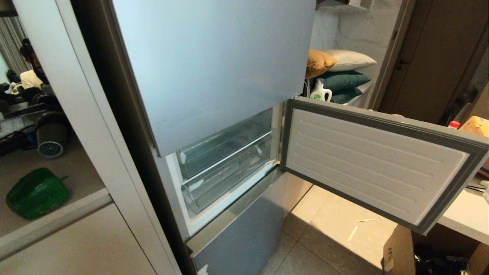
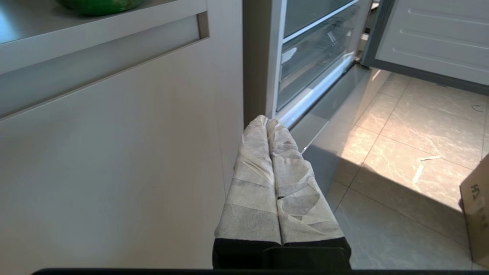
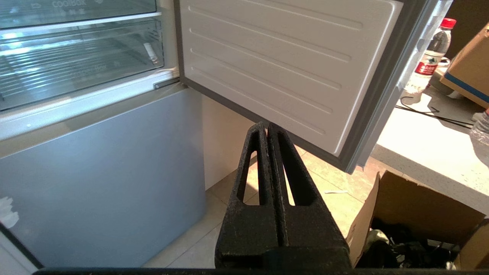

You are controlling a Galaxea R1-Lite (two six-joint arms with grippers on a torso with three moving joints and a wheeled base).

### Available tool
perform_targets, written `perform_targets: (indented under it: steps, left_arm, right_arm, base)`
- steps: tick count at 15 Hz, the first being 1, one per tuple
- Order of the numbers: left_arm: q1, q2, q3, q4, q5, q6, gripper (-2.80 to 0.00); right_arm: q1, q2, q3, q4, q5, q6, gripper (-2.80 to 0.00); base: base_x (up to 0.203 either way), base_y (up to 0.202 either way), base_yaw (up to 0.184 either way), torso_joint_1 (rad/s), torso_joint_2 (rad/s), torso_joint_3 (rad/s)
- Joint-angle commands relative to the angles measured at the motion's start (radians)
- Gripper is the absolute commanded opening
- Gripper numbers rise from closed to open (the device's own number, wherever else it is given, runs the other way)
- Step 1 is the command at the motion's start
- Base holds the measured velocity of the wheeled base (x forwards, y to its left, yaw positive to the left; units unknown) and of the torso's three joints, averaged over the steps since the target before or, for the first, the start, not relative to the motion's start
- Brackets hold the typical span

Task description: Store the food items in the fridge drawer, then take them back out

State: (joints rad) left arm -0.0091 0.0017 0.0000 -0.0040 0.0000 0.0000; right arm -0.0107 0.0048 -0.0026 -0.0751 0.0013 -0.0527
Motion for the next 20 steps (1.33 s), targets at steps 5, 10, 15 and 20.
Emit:
perform_targets:
  steps: [5,10,15,20]
  left_arm:
    - [0.000,0.001,0.000,-0.001,0.000,0.000,-2.80]
    - [0.000,0.001,0.000,-0.001,0.000,0.000,-2.80]
    - [0.000,0.001,0.000,-0.001,0.000,0.000,-2.80]
    - [0.000,0.001,0.000,-0.001,0.000,0.000,-2.80]
  right_arm:
    - [-0.129,0.426,-0.249,-0.010,-0.077,0.208,-2.80]
    - [-0.651,0.833,-0.317,-0.212,0.025,0.320,-2.80]
    - [-1.022,1.179,-0.341,-0.452,0.286,0.327,-2.80]
    - [-1.145,1.467,-0.441,-0.645,0.343,0.327,-2.80]
  base:
    - [0.000,0.000,0.000,0.000,0.00,0.000]
    - [0.000,0.000,0.000,0.000,0.00,0.000]
    - [0.000,0.000,0.000,0.000,0.00,0.000]
    - [0.000,0.000,0.000,0.000,0.00,0.000]
